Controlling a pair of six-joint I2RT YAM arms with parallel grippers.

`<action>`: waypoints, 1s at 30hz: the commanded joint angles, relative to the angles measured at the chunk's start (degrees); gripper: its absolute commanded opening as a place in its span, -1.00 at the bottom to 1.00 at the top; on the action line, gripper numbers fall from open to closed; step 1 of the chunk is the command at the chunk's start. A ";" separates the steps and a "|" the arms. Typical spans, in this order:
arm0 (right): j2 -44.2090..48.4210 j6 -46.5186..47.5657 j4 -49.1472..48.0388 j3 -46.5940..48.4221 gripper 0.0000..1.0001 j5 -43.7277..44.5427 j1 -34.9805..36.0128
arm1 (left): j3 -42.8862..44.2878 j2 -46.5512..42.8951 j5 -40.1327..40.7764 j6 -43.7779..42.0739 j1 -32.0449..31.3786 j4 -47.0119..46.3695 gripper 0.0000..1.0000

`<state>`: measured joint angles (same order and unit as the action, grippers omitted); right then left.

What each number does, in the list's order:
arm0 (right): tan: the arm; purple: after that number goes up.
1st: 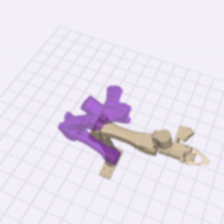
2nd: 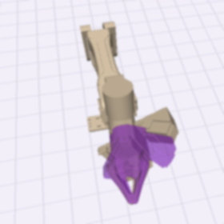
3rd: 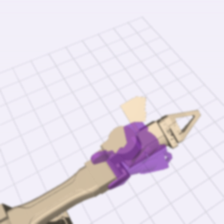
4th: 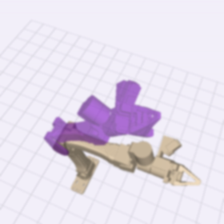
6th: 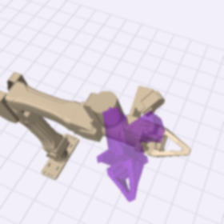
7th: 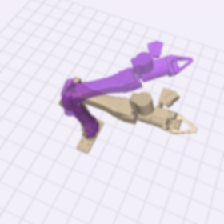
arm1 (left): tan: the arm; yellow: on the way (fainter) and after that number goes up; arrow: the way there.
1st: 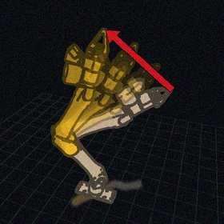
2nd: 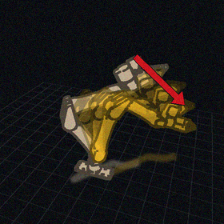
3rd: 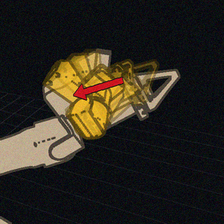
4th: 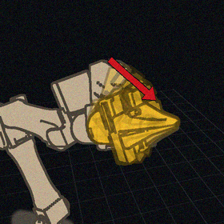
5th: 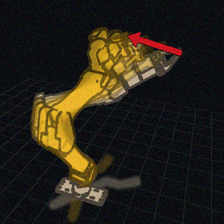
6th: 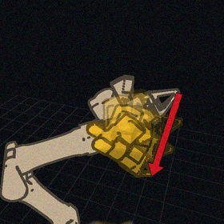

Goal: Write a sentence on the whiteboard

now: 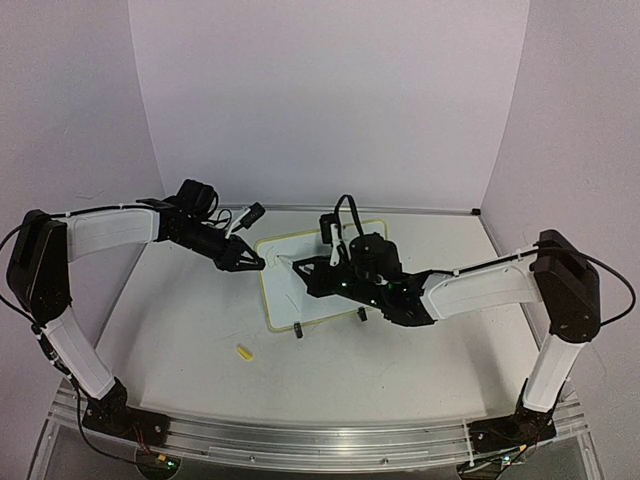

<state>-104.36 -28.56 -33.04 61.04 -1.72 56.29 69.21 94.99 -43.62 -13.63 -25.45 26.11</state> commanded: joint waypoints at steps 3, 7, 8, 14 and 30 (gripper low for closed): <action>-0.27 0.61 -0.81 2.67 -1.00 2.12 -0.47 | 0.11 -1.99 4.94 -1.29 0.58 1.06 -1.00; -0.17 0.86 -0.80 2.81 -1.00 1.51 -0.47 | 0.15 -1.90 4.99 -1.37 0.58 1.09 -1.00; -0.14 0.85 -0.80 2.78 -1.00 0.81 -0.45 | 0.14 -1.96 5.02 -1.34 0.58 1.15 -1.00; 1.76 1.47 -2.43 0.78 -1.00 -2.16 -0.45 | 0.15 -1.91 5.23 -1.41 0.58 1.22 -1.00; 3.47 2.50 -1.25 -0.73 -1.00 -0.18 -0.46 | 0.14 -1.59 5.38 -1.39 0.44 1.25 -1.00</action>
<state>-101.54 -27.07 -33.63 58.96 -2.71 56.11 69.21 94.78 -43.46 -13.70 -25.46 26.87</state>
